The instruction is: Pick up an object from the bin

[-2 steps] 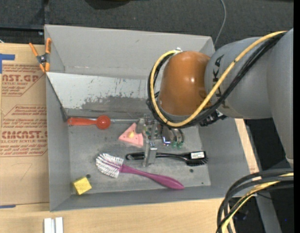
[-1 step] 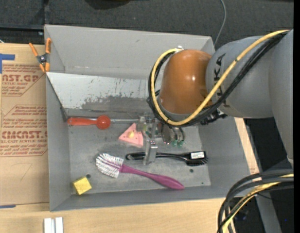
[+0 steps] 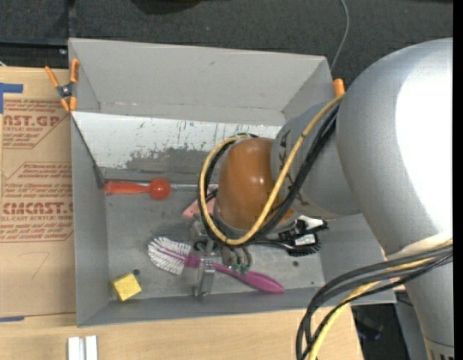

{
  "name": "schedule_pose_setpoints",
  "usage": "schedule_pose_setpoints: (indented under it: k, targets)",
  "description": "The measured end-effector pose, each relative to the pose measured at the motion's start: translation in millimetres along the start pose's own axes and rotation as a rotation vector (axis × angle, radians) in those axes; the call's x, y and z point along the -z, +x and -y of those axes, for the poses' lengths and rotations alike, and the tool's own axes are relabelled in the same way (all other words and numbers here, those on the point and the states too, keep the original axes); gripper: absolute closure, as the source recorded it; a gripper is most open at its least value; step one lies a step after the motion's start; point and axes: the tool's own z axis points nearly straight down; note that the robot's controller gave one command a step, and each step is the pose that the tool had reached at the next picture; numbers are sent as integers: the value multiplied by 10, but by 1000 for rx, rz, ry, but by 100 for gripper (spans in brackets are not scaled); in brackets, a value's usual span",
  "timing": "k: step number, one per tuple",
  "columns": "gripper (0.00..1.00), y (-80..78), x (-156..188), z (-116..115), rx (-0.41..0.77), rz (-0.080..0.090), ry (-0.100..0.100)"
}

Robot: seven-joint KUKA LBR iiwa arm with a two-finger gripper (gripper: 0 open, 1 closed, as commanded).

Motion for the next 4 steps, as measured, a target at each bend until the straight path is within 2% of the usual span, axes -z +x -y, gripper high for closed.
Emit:
schedule_pose_setpoints:
  k: [1, 2, 3, 4]
  targets:
    - [0, 47, 701, -103, -32, 12, -1]
    - [0, 26, 104, -9, -8, -4, 2]
    - [0, 196, 56, -220, -66, 25, -6]
    - [100, 54, 90, -35, -20, 0, 1]
